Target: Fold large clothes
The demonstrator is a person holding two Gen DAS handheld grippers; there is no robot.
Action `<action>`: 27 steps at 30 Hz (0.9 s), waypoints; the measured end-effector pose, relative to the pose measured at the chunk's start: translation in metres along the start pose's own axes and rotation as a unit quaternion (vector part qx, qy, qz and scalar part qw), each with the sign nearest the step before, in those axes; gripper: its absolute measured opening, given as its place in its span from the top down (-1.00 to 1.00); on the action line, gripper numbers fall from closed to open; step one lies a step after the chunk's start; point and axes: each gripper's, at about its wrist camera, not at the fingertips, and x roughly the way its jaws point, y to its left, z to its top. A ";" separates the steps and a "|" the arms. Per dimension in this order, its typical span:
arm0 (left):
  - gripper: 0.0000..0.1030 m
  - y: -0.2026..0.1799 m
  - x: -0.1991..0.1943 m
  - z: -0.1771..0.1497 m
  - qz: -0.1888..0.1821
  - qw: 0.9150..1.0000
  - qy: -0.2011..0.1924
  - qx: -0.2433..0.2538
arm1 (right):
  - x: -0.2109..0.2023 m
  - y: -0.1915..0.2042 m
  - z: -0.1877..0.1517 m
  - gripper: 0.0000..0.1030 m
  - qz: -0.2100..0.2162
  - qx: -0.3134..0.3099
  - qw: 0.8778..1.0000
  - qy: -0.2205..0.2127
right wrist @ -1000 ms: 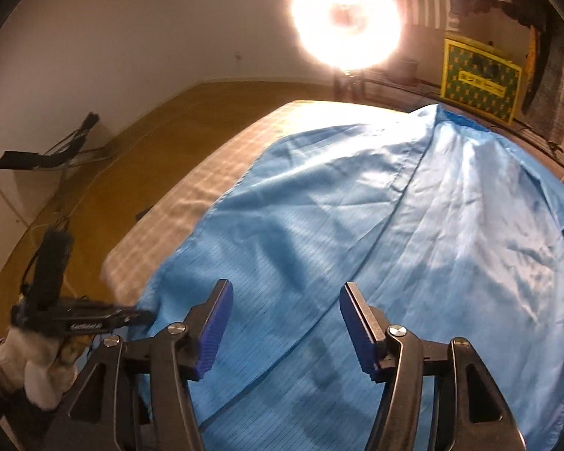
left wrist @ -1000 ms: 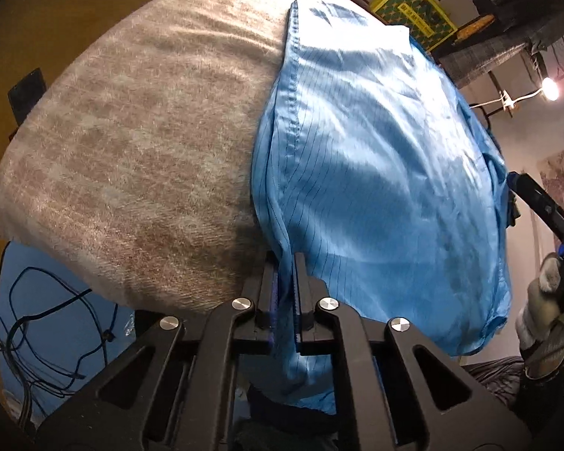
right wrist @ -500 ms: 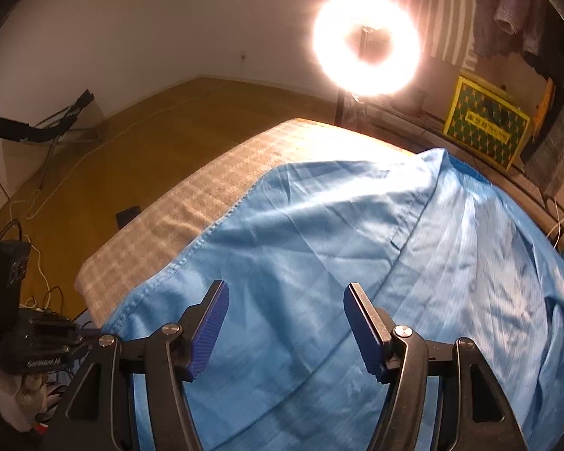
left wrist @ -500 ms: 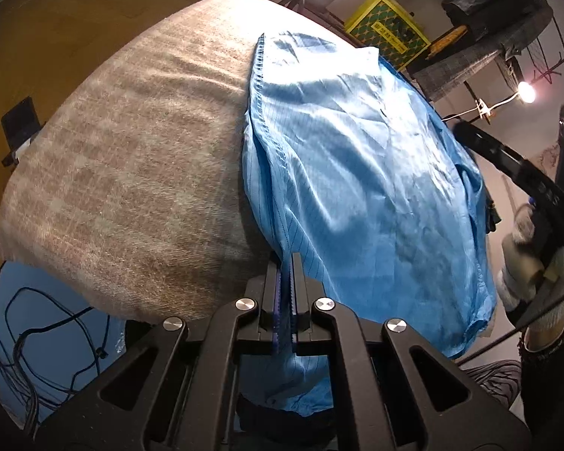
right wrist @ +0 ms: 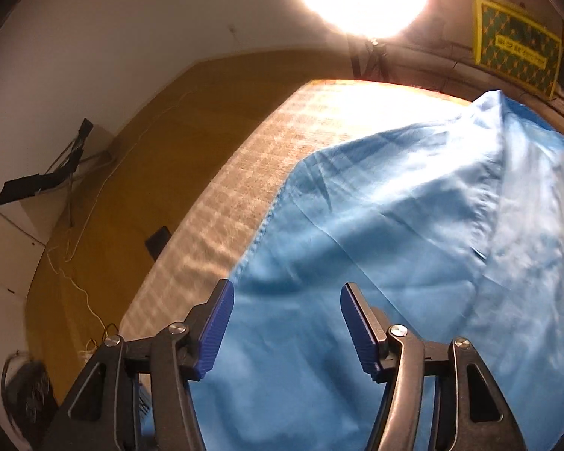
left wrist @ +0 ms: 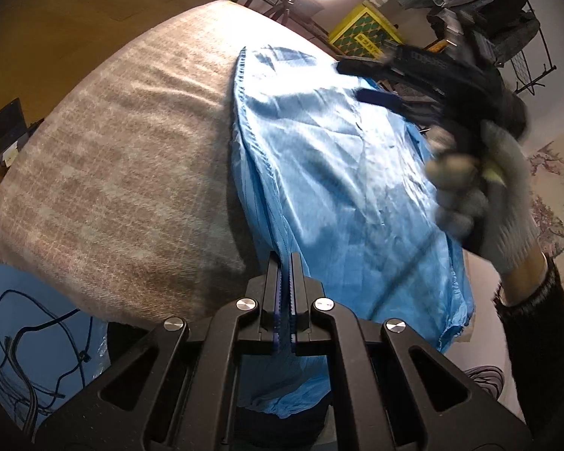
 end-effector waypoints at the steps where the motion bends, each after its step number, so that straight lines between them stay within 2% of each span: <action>1: 0.99 -0.001 0.000 0.000 -0.002 1.000 0.000 0.001 | 0.008 0.003 0.006 -0.21 -0.001 -0.002 1.000 0.004; 10: 1.00 -0.013 0.003 0.004 -0.011 1.000 0.001 0.019 | 0.087 0.028 0.050 -0.21 -0.016 0.006 0.999 0.050; 13: 1.00 -0.015 0.003 0.005 -0.010 1.000 0.002 0.021 | 0.112 0.041 0.054 -0.21 -0.032 -0.013 0.997 0.073; 15: 1.00 -0.016 0.004 0.005 -0.012 1.000 0.003 0.018 | 0.129 0.048 0.056 -0.19 -0.060 -0.028 0.994 0.088; 23: 1.00 -0.020 0.007 0.008 -0.010 1.000 0.002 0.025 | 0.160 0.044 0.058 -0.06 -0.098 -0.039 0.989 0.105; 25: 1.00 -0.024 0.007 0.009 -0.011 1.000 0.002 0.028 | 0.163 0.047 0.058 0.05 -0.111 -0.052 0.987 0.107; 27: 1.00 -0.028 0.008 0.009 -0.010 0.999 0.001 0.034 | 0.166 0.049 0.059 0.36 -0.135 -0.070 0.982 0.109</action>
